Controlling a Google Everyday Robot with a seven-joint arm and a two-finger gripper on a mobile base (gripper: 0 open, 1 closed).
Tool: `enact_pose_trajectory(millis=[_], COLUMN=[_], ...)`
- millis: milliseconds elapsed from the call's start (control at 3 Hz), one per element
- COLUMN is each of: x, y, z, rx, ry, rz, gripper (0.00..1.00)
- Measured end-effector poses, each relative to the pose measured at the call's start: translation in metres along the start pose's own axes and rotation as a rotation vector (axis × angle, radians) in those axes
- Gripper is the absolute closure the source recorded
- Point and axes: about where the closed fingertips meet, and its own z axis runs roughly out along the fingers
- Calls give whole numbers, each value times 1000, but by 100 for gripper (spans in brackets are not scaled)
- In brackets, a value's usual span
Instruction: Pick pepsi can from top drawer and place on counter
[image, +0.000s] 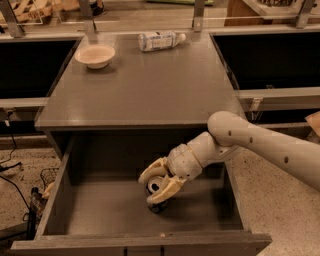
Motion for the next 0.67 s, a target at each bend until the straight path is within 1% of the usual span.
enact_pose_trajectory(millis=[667], x=[0], y=[0], z=[0], rx=[0], ry=[0], rz=[0], gripper=[96])
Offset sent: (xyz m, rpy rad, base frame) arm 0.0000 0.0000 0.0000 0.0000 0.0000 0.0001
